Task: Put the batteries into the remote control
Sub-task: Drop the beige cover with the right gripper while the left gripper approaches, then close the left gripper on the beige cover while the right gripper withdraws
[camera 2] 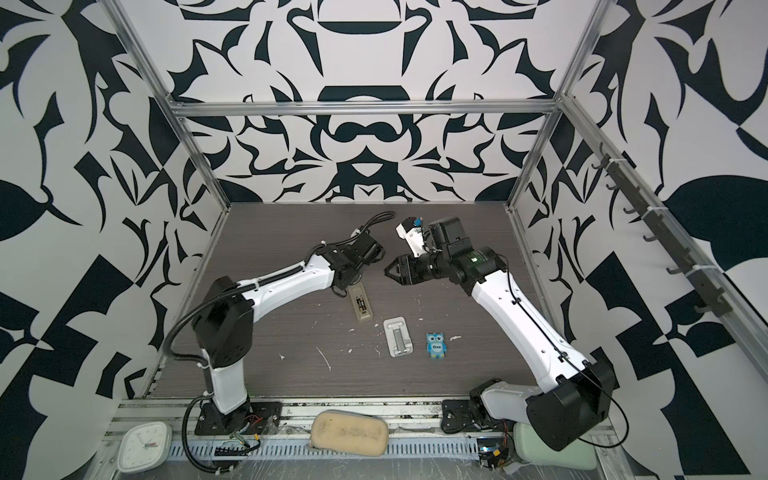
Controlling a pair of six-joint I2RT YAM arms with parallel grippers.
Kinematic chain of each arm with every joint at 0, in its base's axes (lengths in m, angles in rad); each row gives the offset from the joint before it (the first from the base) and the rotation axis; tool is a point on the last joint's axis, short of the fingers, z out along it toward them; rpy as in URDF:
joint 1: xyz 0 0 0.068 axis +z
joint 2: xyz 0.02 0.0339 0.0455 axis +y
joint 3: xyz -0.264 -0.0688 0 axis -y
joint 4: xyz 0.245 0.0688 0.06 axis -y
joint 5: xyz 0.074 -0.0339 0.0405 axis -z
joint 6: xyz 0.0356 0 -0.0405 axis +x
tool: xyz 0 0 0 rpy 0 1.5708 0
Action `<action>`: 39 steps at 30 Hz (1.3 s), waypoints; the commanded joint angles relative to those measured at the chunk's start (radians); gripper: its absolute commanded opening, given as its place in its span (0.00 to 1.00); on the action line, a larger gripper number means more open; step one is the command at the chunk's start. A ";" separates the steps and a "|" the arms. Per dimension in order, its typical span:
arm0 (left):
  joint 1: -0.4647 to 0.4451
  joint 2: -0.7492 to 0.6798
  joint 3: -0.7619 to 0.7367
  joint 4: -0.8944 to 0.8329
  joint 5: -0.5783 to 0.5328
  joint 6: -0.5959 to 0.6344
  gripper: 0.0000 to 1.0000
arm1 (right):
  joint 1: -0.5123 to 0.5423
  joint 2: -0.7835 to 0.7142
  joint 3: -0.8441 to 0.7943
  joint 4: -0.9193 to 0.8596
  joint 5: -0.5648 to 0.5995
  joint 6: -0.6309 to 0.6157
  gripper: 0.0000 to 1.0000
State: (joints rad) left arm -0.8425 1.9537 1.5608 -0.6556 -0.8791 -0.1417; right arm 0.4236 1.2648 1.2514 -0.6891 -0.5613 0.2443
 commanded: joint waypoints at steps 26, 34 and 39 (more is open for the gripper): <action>-0.044 0.581 0.605 -0.024 0.075 -0.027 0.01 | -0.025 -0.238 -0.058 -0.115 0.342 -0.033 0.48; -0.059 0.623 0.635 -0.053 0.063 -0.053 0.07 | -0.028 -0.254 -0.052 -0.110 0.386 -0.039 0.49; -0.067 0.628 0.628 -0.052 0.084 -0.082 0.13 | -0.031 -0.260 -0.044 -0.111 0.418 -0.044 0.51</action>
State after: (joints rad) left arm -0.8986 2.5416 2.1788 -0.6559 -0.8173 -0.1761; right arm 0.3985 1.0260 1.1698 -0.8116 -0.1833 0.2138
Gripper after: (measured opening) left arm 0.118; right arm 0.504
